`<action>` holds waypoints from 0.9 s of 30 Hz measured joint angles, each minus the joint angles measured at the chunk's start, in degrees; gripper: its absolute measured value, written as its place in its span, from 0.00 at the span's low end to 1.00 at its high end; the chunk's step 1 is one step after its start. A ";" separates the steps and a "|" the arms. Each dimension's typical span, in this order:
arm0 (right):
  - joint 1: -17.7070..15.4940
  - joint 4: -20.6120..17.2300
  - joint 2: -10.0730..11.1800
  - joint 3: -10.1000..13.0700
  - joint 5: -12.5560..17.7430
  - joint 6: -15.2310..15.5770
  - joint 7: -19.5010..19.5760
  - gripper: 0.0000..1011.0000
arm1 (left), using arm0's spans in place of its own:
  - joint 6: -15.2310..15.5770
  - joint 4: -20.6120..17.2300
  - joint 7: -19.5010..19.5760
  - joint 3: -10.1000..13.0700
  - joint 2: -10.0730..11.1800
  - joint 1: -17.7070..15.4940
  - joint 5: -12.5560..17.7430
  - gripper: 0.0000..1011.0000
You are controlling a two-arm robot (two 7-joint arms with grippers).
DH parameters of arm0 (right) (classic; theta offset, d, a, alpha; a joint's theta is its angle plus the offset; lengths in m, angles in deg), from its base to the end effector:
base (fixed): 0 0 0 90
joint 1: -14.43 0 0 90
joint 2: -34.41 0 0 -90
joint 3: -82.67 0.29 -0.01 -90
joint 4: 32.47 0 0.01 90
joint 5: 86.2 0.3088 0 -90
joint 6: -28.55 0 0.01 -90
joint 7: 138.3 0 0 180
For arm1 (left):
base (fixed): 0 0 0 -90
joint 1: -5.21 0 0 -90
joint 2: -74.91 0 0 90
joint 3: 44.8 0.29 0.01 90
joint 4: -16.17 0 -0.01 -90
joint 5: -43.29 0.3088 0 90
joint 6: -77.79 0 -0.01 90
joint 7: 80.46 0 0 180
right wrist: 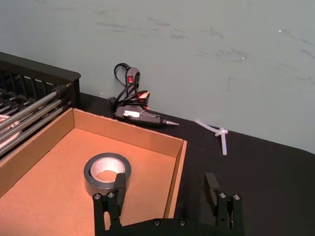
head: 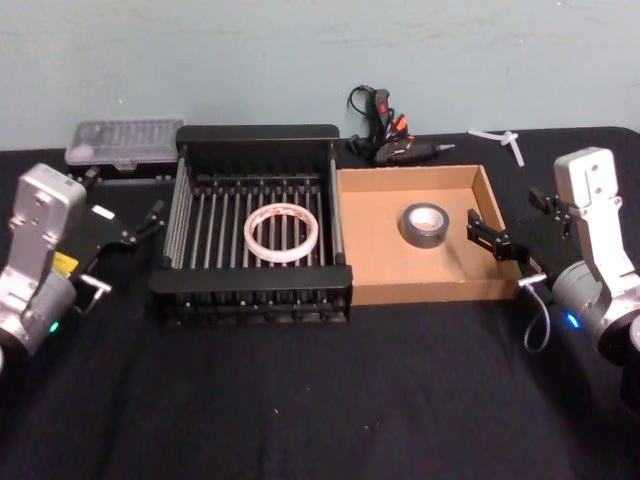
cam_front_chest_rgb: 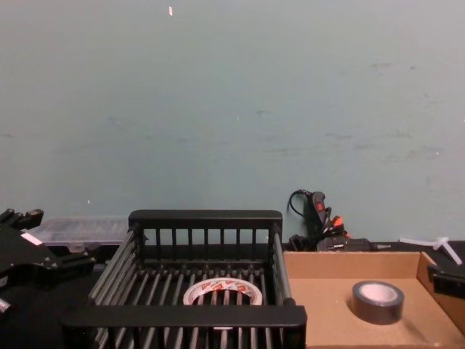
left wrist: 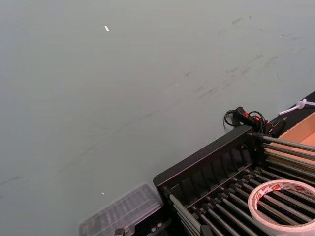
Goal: Pick up the white tape and place it into the black box , Pick up the silver tape and place it into the brown box.
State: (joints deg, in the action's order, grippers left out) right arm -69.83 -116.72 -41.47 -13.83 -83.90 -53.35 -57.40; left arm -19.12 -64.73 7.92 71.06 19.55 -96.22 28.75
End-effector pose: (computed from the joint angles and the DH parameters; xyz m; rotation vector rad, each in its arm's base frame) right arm 0.3555 -0.0455 -0.2982 -0.2917 -0.0268 -1.3309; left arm 0.3581 0.0827 -0.3023 0.3044 -0.2851 1.2479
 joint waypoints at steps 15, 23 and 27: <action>0.03 -0.16 0.11 -0.08 0.08 -0.01 0.00 0.99 | 0.00 0.00 0.00 0.00 0.00 0.00 0.00 0.99; 0.07 -0.21 0.16 -0.11 0.14 -0.04 0.00 0.99 | 0.00 0.00 0.00 0.00 0.00 0.00 0.00 0.99; 0.08 -0.23 0.18 -0.11 0.16 -0.04 0.00 0.99 | 0.00 0.00 0.00 0.00 0.00 0.00 0.00 0.99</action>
State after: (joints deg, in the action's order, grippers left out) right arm -69.75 -116.95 -41.29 -13.95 -83.74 -53.39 -57.40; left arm -19.11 -64.73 7.92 71.06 19.55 -96.22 28.75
